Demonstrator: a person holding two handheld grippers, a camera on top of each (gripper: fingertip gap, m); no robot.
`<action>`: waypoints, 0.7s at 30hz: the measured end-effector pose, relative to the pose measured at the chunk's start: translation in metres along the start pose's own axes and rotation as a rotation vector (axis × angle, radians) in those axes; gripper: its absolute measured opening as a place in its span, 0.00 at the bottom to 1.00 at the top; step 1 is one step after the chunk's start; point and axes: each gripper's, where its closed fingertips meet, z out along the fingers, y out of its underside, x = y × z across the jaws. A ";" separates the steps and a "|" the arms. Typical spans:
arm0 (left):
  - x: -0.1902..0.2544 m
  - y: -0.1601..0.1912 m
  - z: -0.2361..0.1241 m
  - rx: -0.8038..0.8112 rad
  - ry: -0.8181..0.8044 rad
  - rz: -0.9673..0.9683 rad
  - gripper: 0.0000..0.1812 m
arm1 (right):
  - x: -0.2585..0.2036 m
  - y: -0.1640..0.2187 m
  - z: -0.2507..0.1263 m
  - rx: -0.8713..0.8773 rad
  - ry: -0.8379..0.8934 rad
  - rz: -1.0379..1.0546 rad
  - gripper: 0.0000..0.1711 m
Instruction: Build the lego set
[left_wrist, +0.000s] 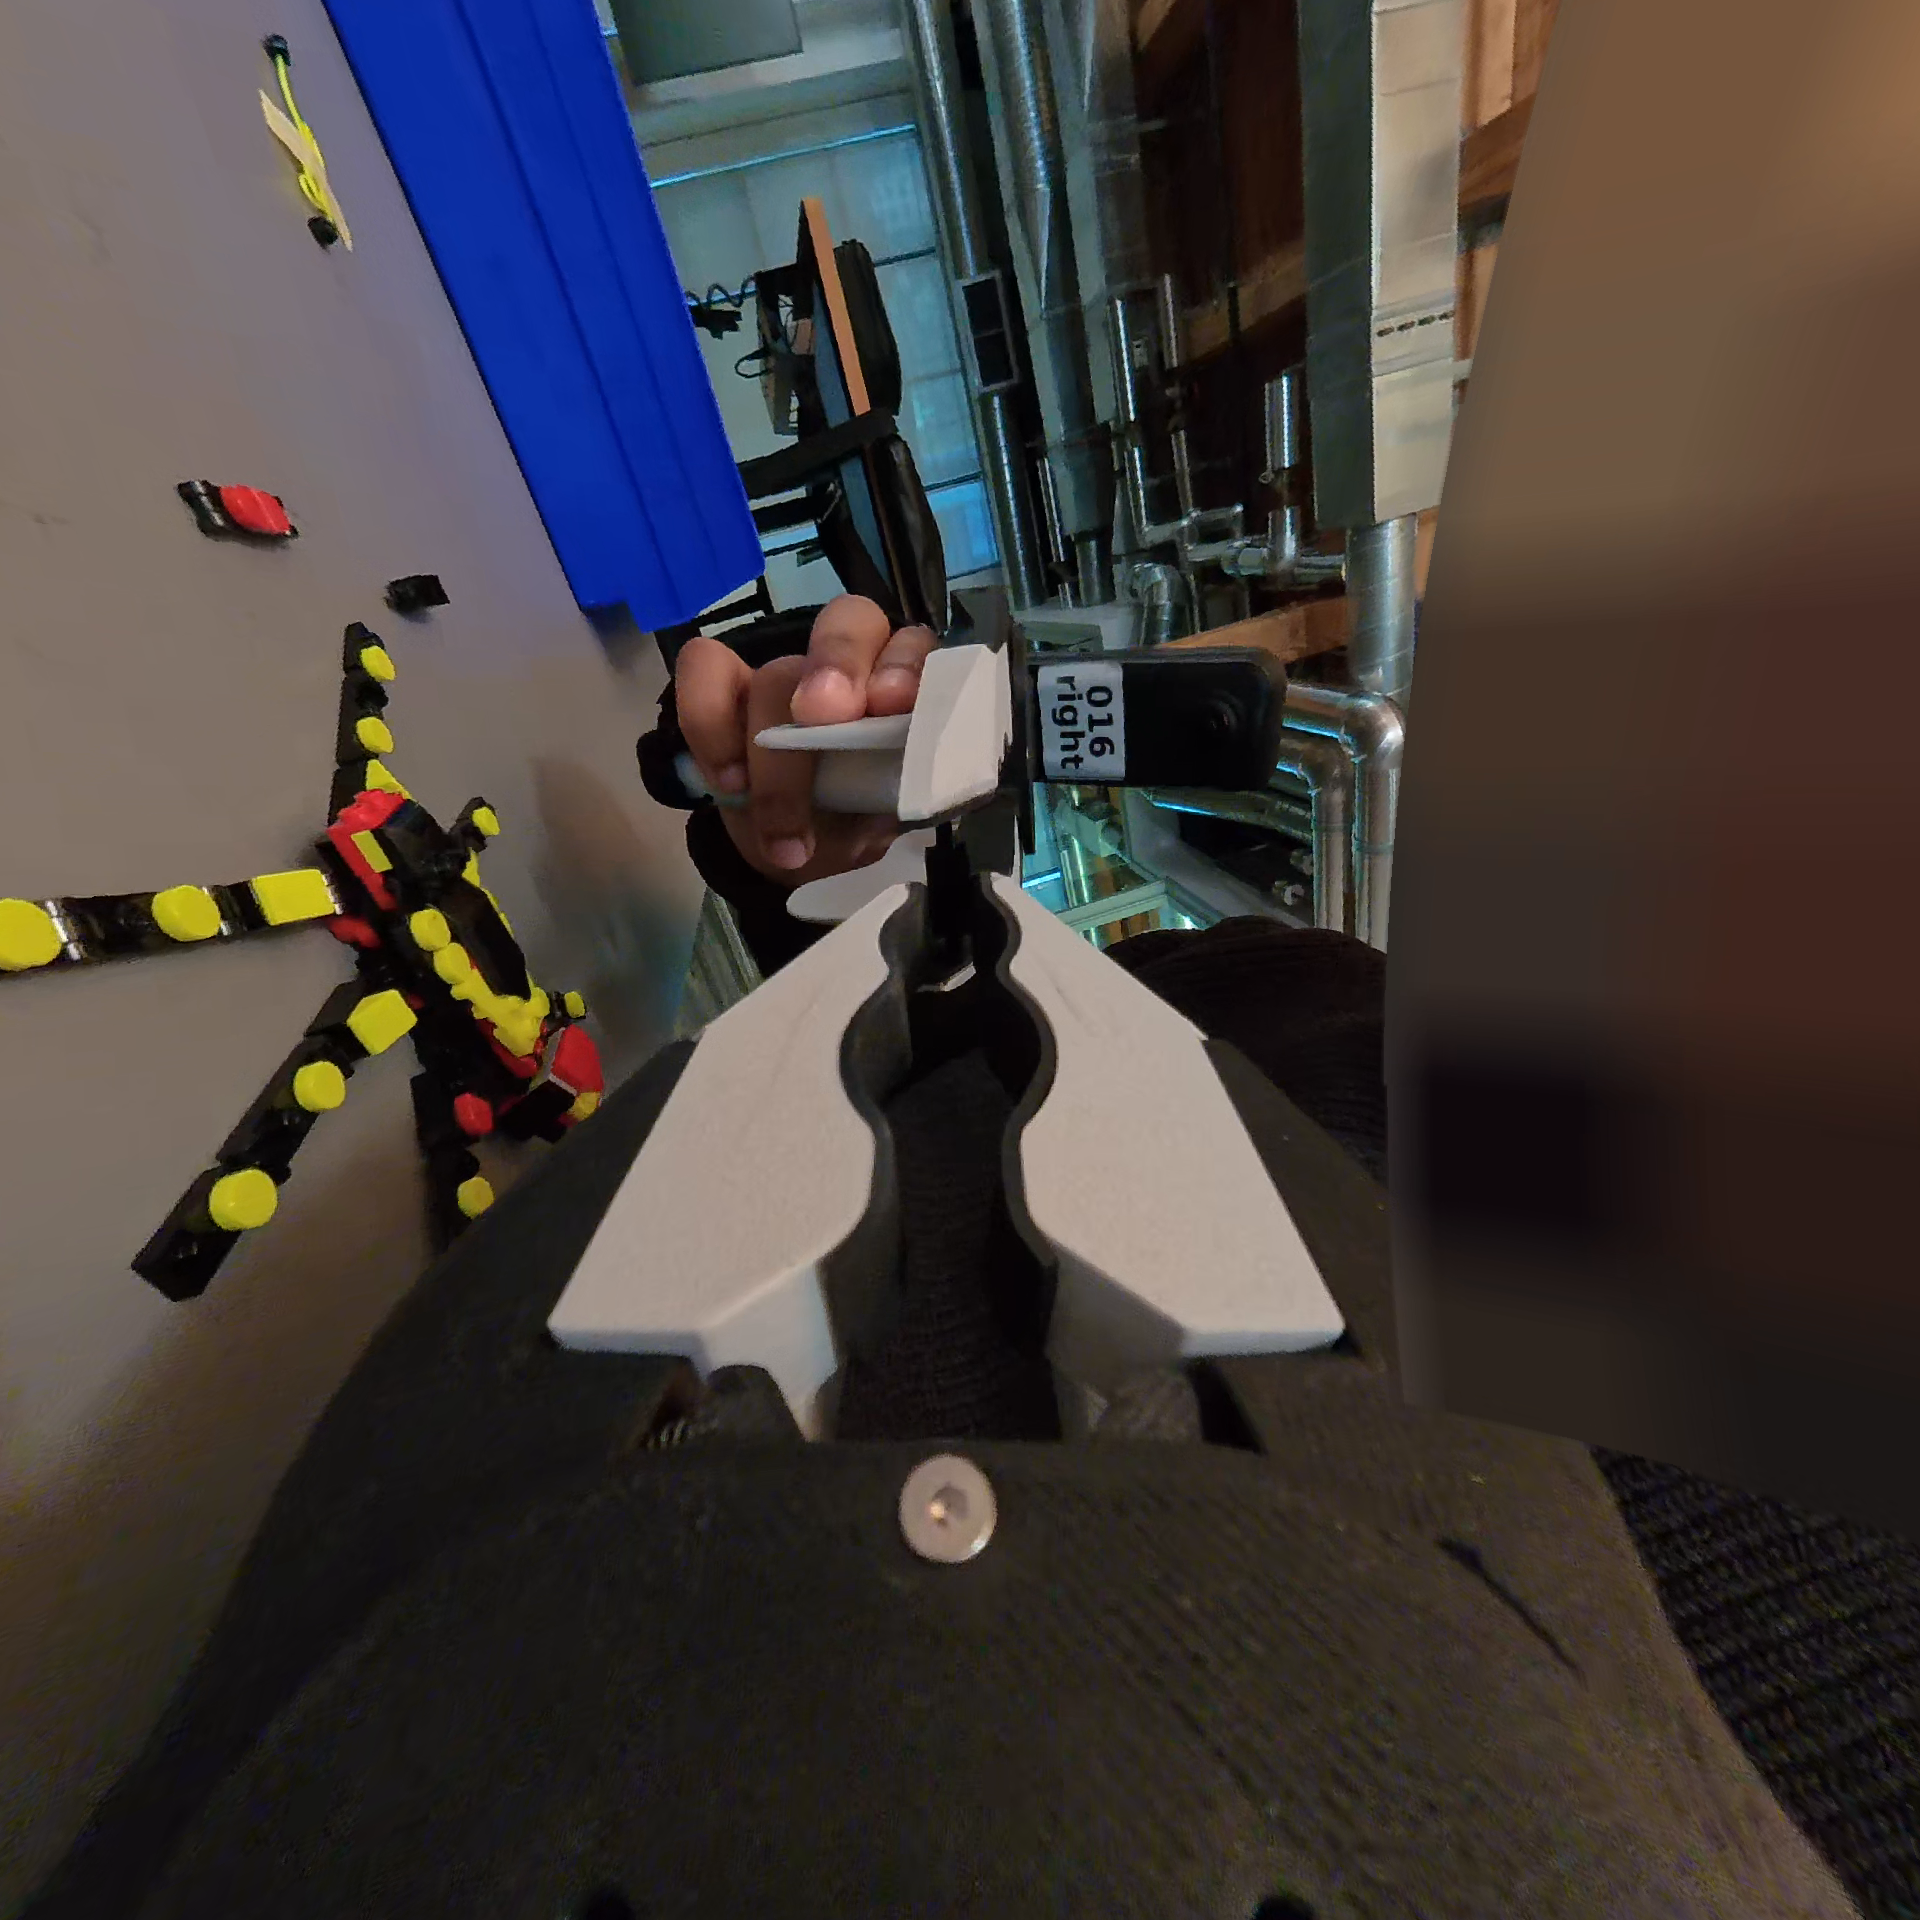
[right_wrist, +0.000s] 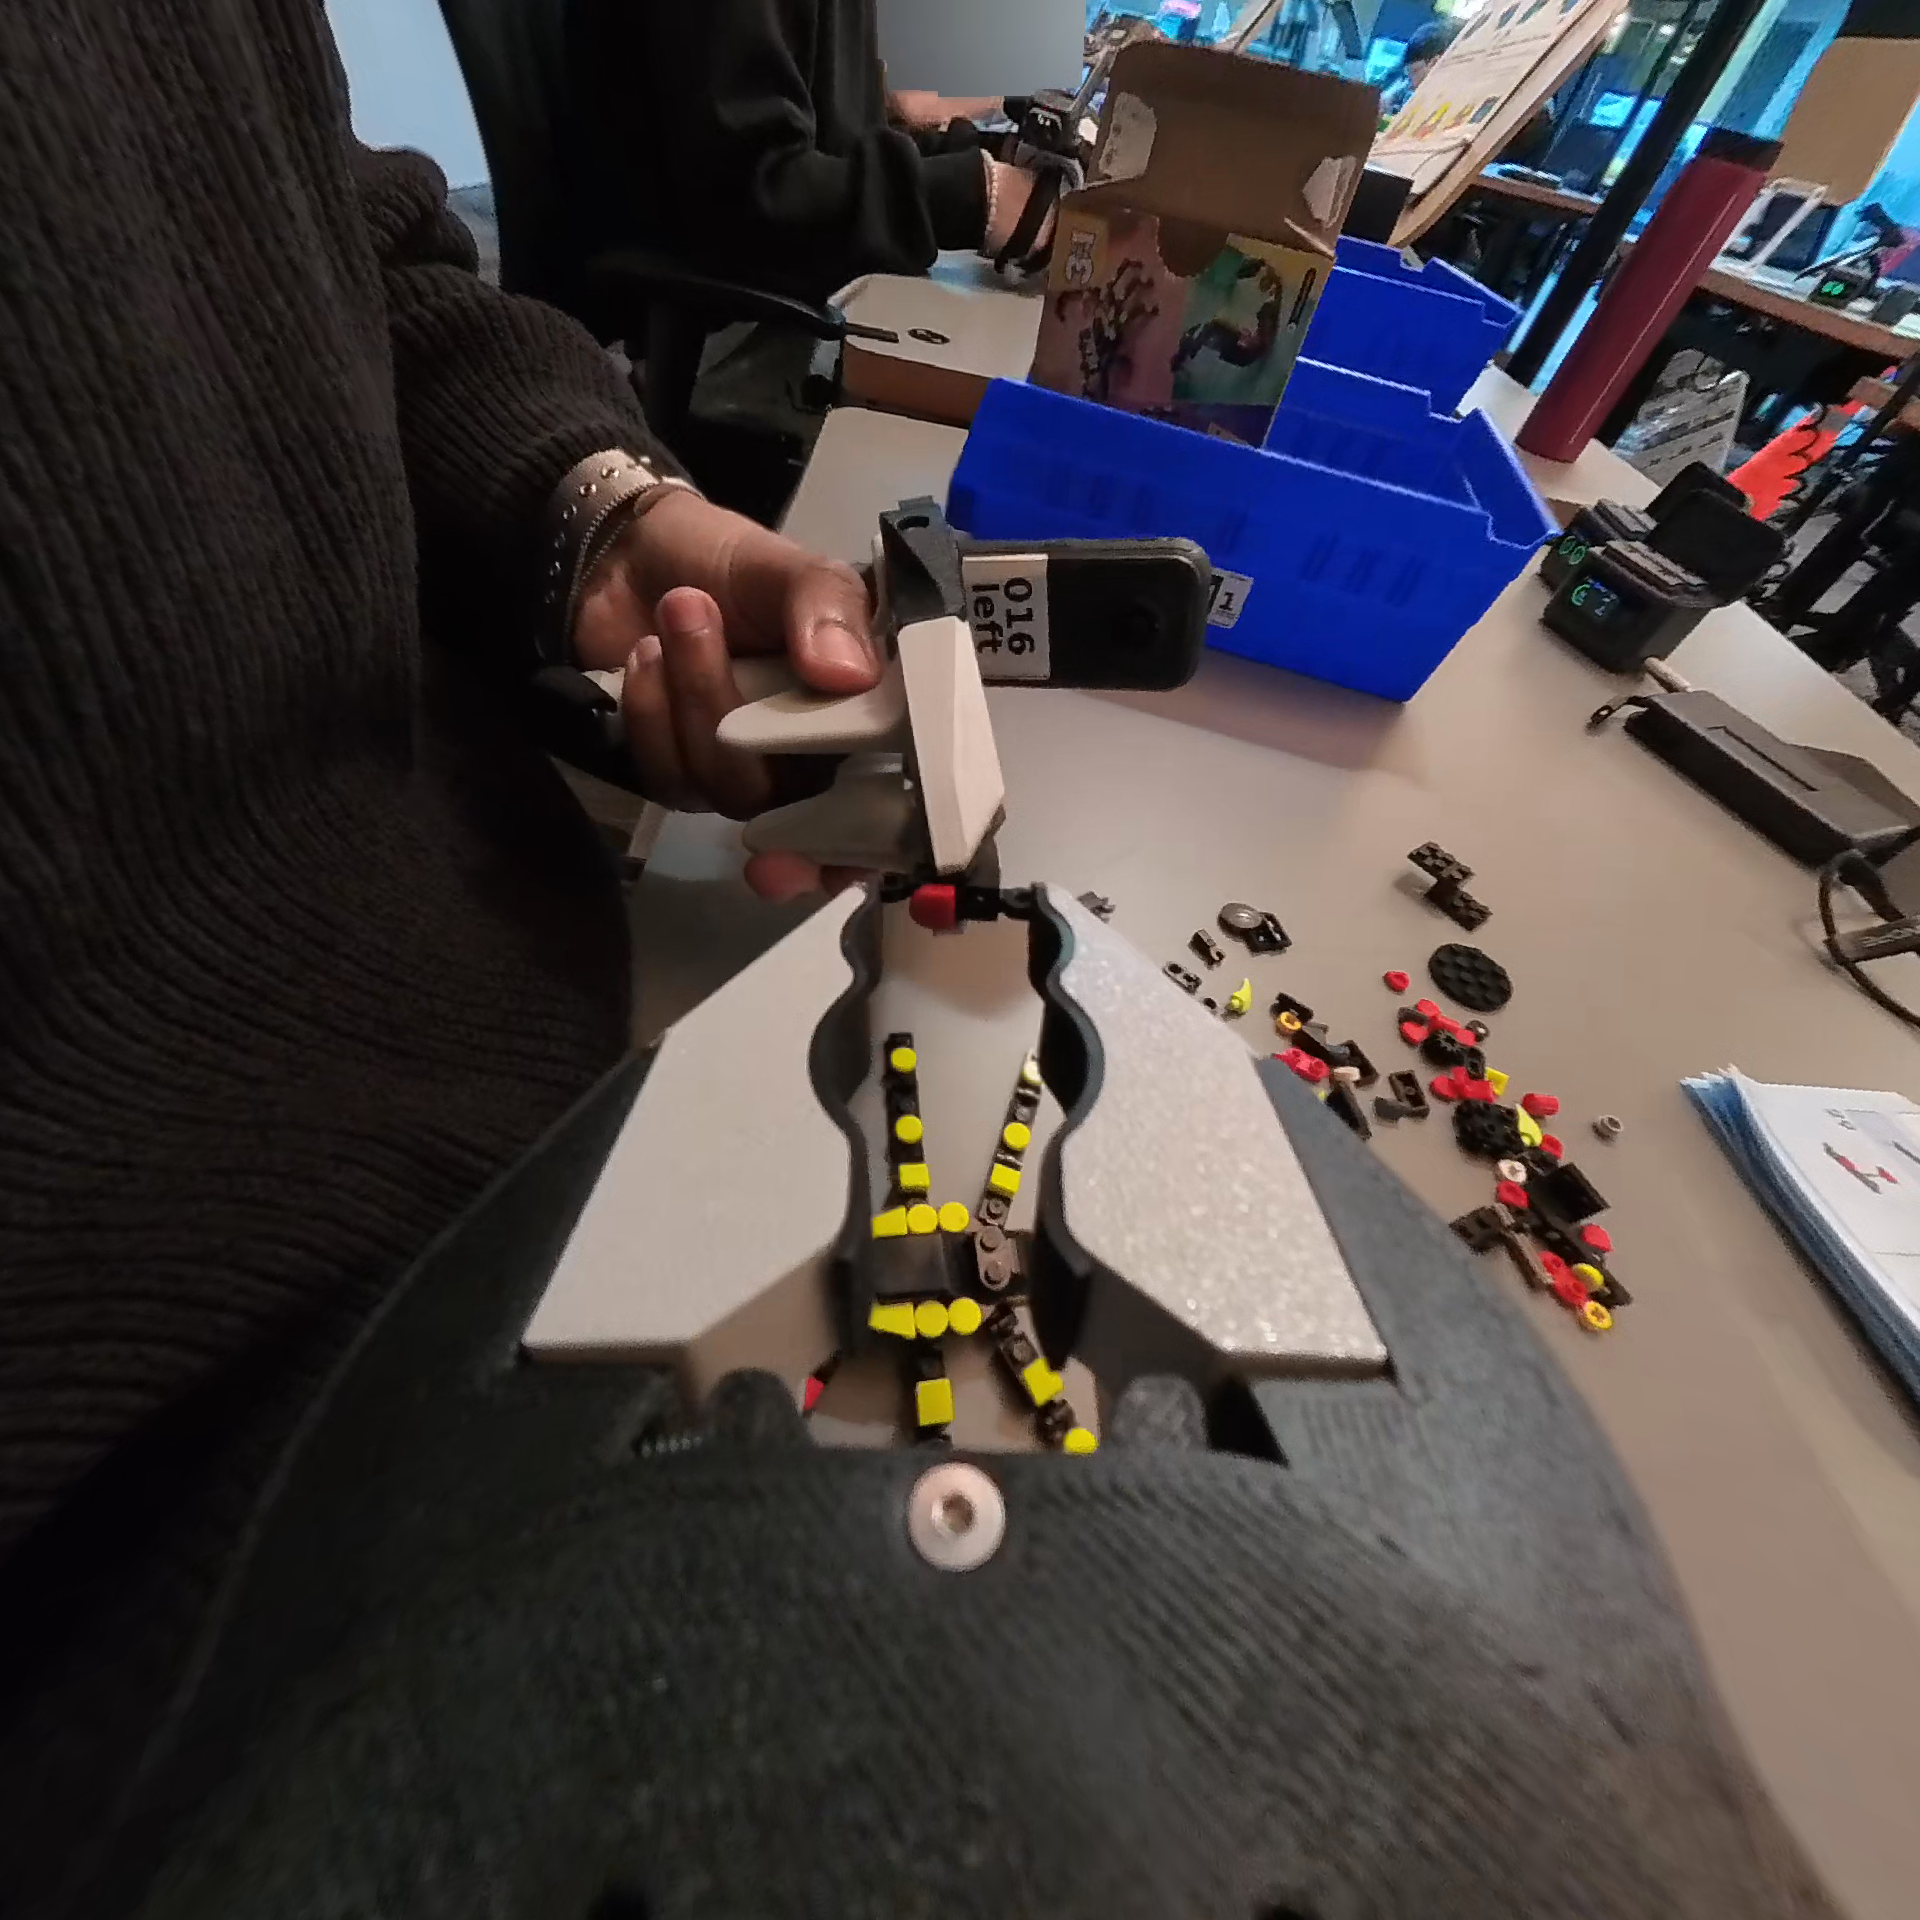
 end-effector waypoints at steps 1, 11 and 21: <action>0.001 0.000 0.001 -0.003 0.003 0.006 0.03 | -0.001 -0.001 0.000 0.006 -0.009 0.008 0.15; -0.002 -0.001 -0.003 -0.003 0.006 -0.013 0.03 | -0.001 -0.002 -0.005 0.069 -0.030 0.044 0.16; -0.002 0.007 -0.001 -0.061 0.002 -0.012 0.03 | -0.005 0.002 -0.007 0.049 -0.049 -0.011 0.12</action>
